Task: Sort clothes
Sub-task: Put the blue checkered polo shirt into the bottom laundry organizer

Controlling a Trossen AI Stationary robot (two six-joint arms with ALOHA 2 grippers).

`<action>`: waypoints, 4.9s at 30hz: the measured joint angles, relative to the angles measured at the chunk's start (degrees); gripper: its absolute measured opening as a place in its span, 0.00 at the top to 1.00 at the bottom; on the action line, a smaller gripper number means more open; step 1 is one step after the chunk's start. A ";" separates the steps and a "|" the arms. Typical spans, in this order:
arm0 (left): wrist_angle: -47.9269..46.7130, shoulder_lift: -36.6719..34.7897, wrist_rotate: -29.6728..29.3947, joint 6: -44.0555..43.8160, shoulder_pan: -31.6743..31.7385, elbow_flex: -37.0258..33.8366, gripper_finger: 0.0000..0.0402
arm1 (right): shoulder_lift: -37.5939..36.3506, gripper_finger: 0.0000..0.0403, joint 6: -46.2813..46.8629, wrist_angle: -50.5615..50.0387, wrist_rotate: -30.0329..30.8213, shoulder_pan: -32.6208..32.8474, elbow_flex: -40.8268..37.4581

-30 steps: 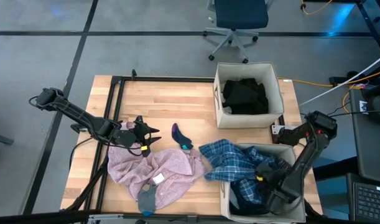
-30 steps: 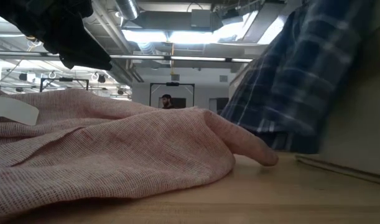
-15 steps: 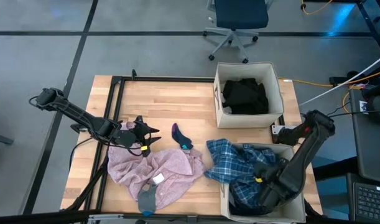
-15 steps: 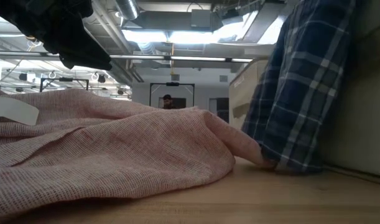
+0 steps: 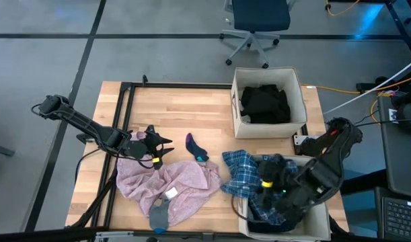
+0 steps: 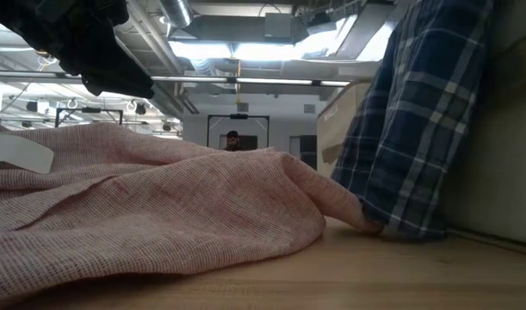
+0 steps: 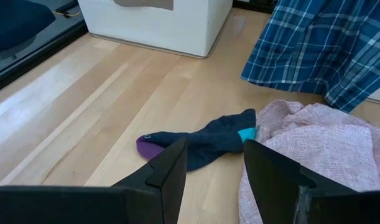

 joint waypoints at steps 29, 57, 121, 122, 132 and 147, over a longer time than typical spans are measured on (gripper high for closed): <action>0.40 0.02 0.00 0.11 0.00 0.02 0.63 | 17.28 0.41 -42.27 -2.47 -23.66 -13.58 -1.23; 0.42 0.00 0.00 0.55 -0.02 0.00 0.63 | 8.83 0.97 -24.12 -9.26 -1.53 -3.83 10.66; 1.60 0.00 0.00 1.05 0.07 0.00 0.63 | -16.95 0.37 36.98 -8.11 -10.93 5.85 -25.31; 1.62 0.02 0.00 1.05 0.07 0.00 0.63 | -16.90 0.37 37.06 -8.14 -6.27 5.73 -26.59; 1.81 0.00 0.00 1.07 0.04 0.00 0.63 | -16.34 0.37 37.03 16.67 -5.89 2.58 -49.34; 1.84 0.00 -0.02 1.05 0.04 0.00 0.63 | -17.51 0.37 35.98 31.68 -10.68 2.54 -62.96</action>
